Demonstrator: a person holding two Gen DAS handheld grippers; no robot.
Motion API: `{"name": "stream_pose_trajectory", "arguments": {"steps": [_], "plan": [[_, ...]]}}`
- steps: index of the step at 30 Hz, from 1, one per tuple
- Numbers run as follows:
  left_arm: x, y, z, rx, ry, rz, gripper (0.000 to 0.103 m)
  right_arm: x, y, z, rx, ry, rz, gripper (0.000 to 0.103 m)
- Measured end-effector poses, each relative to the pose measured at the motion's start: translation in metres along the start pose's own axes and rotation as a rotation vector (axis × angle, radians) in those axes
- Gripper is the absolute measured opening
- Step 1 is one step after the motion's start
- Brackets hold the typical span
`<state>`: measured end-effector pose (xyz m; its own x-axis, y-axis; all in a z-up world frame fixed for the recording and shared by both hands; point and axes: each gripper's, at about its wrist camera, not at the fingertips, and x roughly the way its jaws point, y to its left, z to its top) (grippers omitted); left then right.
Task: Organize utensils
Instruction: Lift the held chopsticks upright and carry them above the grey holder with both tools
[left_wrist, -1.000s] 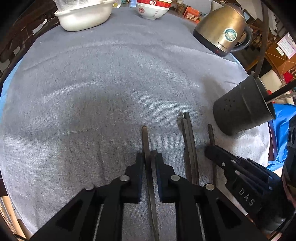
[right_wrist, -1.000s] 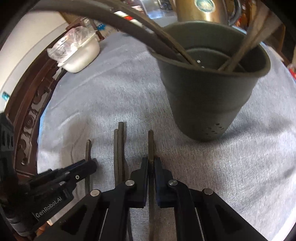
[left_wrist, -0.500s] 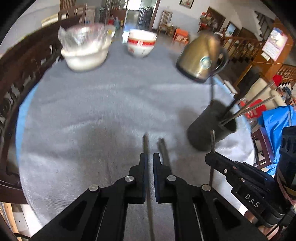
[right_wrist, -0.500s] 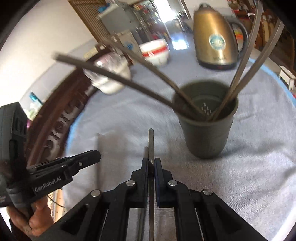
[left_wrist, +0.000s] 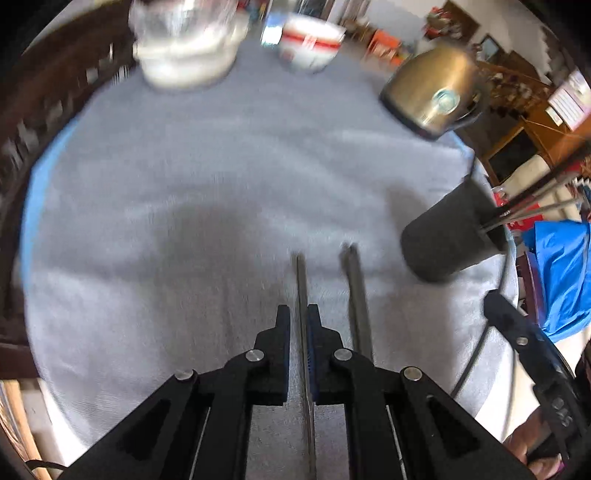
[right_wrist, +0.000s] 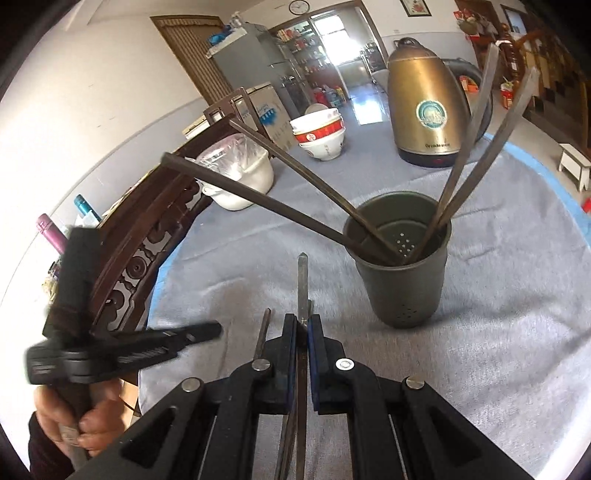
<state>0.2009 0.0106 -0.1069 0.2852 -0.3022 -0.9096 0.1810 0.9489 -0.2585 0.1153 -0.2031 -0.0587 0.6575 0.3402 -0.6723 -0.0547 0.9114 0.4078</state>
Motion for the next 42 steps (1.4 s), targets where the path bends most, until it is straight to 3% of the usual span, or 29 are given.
{"name": "stream_pose_trajectory", "arguments": {"steps": [5, 16, 20, 25, 33, 42], "plan": [[0.030, 0.000, 0.002, -0.022, 0.083, -0.001, 0.019, 0.002, 0.004, 0.003, -0.008, -0.003, 0.004, 0.006], [0.056, -0.011, 0.015, -0.004, 0.123, 0.033, 0.019, 0.007, 0.004, 0.004, -0.002, 0.005, 0.017, 0.006], [0.060, -0.013, 0.017, 0.013, 0.107, 0.064, 0.007, 0.008, 0.005, 0.003, 0.002, 0.007, 0.021, 0.006], [0.042, -0.018, 0.012, 0.020, 0.043, 0.052, 0.006, 0.002, 0.008, 0.001, -0.008, -0.008, 0.018, 0.006], [-0.033, -0.041, -0.002, 0.069, -0.122, 0.038, 0.006, -0.022, 0.010, 0.005, -0.020, -0.084, 0.050, 0.006], [-0.098, -0.048, -0.013, 0.075, -0.253, 0.006, 0.006, -0.045, 0.021, 0.007, -0.037, -0.169, 0.075, 0.007]]}}
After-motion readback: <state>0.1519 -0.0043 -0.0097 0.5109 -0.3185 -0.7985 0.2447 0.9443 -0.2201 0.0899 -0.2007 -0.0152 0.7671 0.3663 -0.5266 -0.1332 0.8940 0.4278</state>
